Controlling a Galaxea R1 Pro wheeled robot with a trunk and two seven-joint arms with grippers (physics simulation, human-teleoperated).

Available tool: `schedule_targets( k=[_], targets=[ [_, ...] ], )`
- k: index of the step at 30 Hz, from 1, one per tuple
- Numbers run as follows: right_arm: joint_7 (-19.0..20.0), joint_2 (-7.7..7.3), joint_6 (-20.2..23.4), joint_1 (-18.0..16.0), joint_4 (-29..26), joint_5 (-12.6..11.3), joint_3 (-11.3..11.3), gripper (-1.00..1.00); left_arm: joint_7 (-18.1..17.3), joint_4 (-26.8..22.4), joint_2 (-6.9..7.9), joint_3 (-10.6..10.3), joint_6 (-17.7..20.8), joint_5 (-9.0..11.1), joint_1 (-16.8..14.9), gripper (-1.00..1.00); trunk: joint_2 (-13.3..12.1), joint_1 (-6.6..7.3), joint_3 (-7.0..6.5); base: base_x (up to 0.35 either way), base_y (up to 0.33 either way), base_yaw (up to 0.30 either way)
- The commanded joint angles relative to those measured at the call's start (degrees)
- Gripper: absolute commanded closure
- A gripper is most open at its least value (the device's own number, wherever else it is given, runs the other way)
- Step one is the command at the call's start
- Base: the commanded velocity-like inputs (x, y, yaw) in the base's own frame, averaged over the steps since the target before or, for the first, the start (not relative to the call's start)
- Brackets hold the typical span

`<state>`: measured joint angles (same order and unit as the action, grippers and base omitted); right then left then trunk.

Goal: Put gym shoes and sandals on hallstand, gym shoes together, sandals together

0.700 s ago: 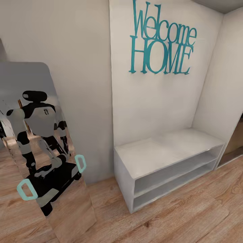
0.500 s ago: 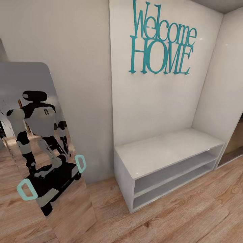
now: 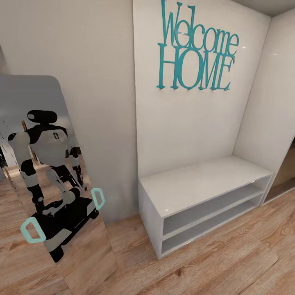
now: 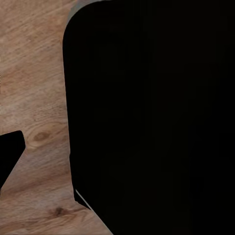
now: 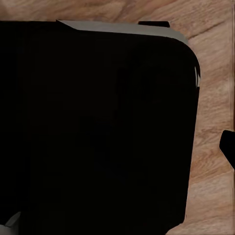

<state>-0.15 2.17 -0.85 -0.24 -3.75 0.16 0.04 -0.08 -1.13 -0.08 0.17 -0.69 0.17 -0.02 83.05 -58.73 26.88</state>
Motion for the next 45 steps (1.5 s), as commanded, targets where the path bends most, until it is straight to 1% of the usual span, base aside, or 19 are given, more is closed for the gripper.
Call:
schedule_targets(
  k=[1, 2, 6, 11, 13, 24, 25, 31, 33, 35, 36, 39, 42, 45],
  targets=[
    [-0.04, -0.06, -0.42, -0.02, -0.32, 0.03, 0.01, -1.0, -0.01, -0.19, 0.0, 0.01, -0.41, 0.0, -0.05, -1.0, 0.03, 0.0, 0.05, 0.0, 0.0, 0.0],
    [-0.05, -0.15, -0.74, -0.02, -0.64, 0.05, 0.01, -1.0, -0.01, -0.38, 0.0, 0.01, -0.73, -0.02, -0.09, -1.0, 0.03, 0.0, 0.05, 0.0, 0.0, 0.0],
    [-0.1, -1.43, -2.03, -0.02, -1.94, 0.06, 0.02, -1.0, 0.1, -1.68, 0.32, 0.05, -2.01, 0.1, -0.17, -1.0, 0.03, 0.0, 0.05, 0.0, 0.0, 0.0],
    [-0.11, -3.04, -3.63, -0.12, -3.55, 0.0, -0.1, -1.0, 0.16, -3.3, 1.68, 0.15, -3.62, 0.27, -0.5, -1.0, 0.03, 0.0, 0.05, 0.0, 0.0, 0.0],
    [-0.11, -3.55, -4.28, -0.17, -4.2, 0.01, -0.15, -1.0, 0.25, -3.95, 2.33, 0.17, -4.26, 0.33, -1.11, -1.0, 0.03, 0.0, 0.05, 0.0, 0.0, 0.0],
    [0.0, -3.2, -7.81, -0.95, -7.77, -0.24, -0.15, -1.0, 0.9, -7.53, 5.88, 0.5, -7.79, 0.47, -4.41, -1.0, 0.03, 0.0, 0.05, 0.0, 0.0, 0.0],
    [0.07, -3.19, -21.18, -0.98, -22.81, -0.22, -0.15, -1.0, 0.91, -17.95, 6.11, 0.61, -16.55, 0.48, -4.54, -1.0, 0.03, 0.0, 0.05, 0.0, 0.0, 0.0],
    [0.37, -3.32, -21.2, -1.05, -22.8, -0.1, -0.04, -1.0, 0.76, -21.15, 5.97, 1.11, -16.64, 0.53, -5.04, -1.0, 0.03, 0.0, 0.05, 0.0, 0.0, 0.0],
    [0.42, -3.41, -21.2, -1.06, -22.72, 0.01, -0.01, -1.0, 0.67, -21.52, 6.02, 1.43, -16.68, 0.56, -5.09, -1.0, 0.03, 0.0, 0.05, 0.0, 0.0, 0.0],
    [0.46, -3.47, -21.22, -1.07, -22.65, 0.12, 0.03, -1.0, 0.6, -21.61, 6.07, 1.99, -16.77, 0.72, -5.11, -1.0, 0.03, 0.0, 0.05, 0.0, 0.0, 0.0],
    [0.52, -3.52, -21.22, -1.07, -22.66, 0.32, 0.06, -1.0, 0.37, -21.64, 6.05, 3.13, -17.04, 1.34, -5.14, -1.0, 0.03, 0.0, 0.05, 0.0, 0.0, 0.0],
    [0.53, -3.55, -21.21, -1.07, -23.02, 0.38, 0.05, -1.0, 0.15, -21.57, 5.95, 4.2, -17.25, 2.12, -5.15, -1.0, 0.03, 0.0, 0.05, 0.0, 0.0, 0.0],
    [0.42, -3.57, -21.21, -1.07, -23.39, 0.38, 0.05, -1.0, 0.04, -20.84, 5.88, 4.84, -17.35, 2.6, -5.16, -1.0, 0.03, 0.0, 0.05, 0.0, 0.0, 0.0],
    [0.15, -3.57, -21.21, -1.07, -23.59, 0.37, -0.03, -1.0, -0.02, -19.88, 5.85, 5.05, -17.43, 3.01, -5.13, -1.0, 0.03, 0.0, 0.07, 0.0, 0.0, 0.013]
  ],
)
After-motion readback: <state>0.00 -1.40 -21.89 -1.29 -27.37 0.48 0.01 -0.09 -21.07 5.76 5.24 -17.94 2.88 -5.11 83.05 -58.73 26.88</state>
